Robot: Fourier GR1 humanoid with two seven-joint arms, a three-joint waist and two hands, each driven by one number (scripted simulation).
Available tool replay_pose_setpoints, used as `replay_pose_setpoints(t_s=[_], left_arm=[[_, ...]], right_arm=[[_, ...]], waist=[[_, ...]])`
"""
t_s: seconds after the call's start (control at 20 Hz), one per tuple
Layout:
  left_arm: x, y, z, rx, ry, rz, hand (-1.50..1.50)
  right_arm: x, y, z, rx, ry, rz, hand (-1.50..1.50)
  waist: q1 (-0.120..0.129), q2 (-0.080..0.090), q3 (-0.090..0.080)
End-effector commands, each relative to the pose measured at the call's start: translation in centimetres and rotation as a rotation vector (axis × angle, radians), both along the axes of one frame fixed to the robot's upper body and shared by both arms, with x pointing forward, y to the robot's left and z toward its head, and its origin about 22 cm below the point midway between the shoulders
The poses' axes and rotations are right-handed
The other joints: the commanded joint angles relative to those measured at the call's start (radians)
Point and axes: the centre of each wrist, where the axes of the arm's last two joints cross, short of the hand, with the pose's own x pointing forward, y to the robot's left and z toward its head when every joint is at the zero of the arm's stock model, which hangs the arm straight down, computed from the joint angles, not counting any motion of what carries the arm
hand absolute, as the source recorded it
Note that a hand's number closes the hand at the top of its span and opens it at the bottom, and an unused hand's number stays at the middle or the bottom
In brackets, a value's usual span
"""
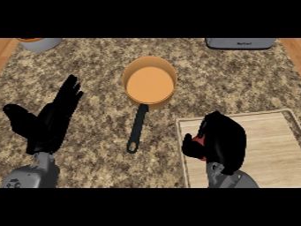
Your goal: Pick the bell pepper from the tray and place it in the pot
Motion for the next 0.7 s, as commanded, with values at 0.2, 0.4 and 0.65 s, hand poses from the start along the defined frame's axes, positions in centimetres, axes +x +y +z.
replay_pose_setpoints(t_s=[0.2,0.4,0.65], left_arm=[[-0.2,-0.3,0.5,-0.011,-0.012,0.009,0.00],[0.8,0.6,0.3,-0.014,0.007,0.016,0.00],[0.0,-0.2,-1.5,0.000,0.015,-0.037,0.00]], right_arm=[[-3.5,4.1,7.3,-0.066,-0.202,-0.124,1.50],[-3.9,5.2,11.9,-0.090,-0.392,-0.081,1.50],[-4.6,7.6,15.4,-0.131,-0.517,0.043,1.50]], waist=[[-0.003,-0.003,0.000],[-0.002,-0.001,-0.001],[0.012,0.000,-0.002]])
